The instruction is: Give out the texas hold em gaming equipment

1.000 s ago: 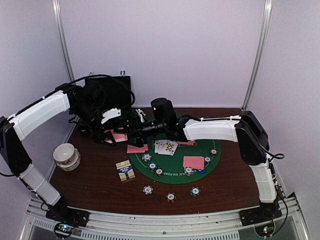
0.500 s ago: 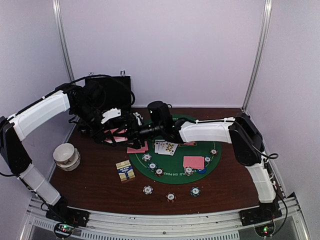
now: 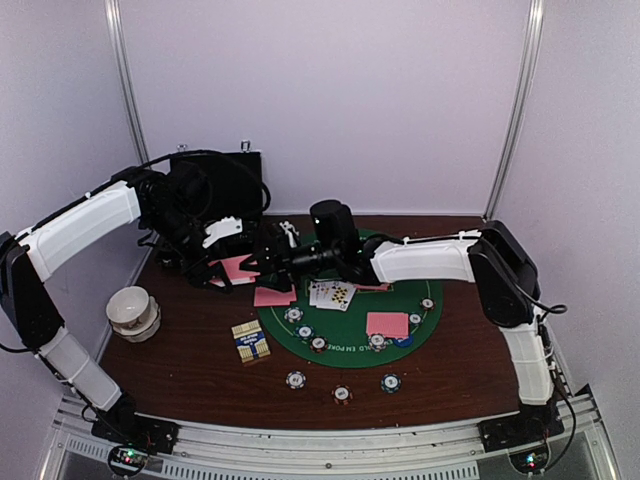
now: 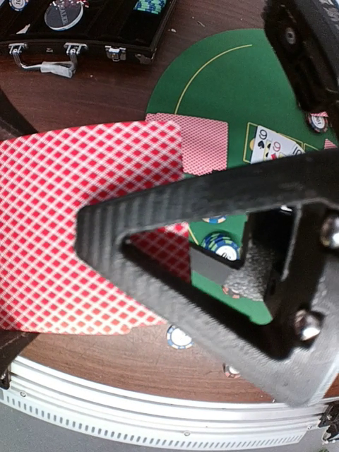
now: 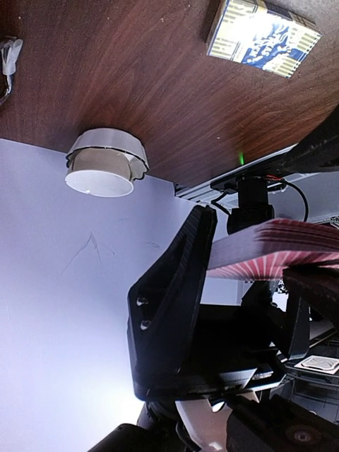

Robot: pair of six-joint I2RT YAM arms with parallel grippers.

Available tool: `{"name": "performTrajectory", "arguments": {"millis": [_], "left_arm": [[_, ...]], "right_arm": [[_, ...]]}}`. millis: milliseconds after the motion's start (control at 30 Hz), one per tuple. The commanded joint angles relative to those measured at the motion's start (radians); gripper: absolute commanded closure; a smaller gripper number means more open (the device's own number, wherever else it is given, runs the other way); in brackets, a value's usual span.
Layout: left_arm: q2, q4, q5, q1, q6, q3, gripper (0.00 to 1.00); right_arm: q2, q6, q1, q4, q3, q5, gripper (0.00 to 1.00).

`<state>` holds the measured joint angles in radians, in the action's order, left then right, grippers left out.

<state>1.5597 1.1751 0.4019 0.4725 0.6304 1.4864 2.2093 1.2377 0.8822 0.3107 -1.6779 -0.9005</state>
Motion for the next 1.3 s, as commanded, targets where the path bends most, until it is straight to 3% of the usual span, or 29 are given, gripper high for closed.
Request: {"name": "performTrajectory", "arguments": {"millis": [0,533,1267], "left_arm": [[-0.02,-0.021,0.029,-0.003,0.004,0.019,1.0],[-0.01,-0.02,0.019,-0.003,0.004,0.018,1.0],[-0.008,-0.02,0.002,-0.003,0.005,0.026,1.0]], "right_arm": [[-0.037,-0.012,-0.029,-0.04,0.044,0.027,0.53],[-0.152,-0.021,-0.031,-0.044,0.076,0.022,0.74],[-0.093,0.127,-0.002,0.13,0.068,-0.048,0.81]]}}
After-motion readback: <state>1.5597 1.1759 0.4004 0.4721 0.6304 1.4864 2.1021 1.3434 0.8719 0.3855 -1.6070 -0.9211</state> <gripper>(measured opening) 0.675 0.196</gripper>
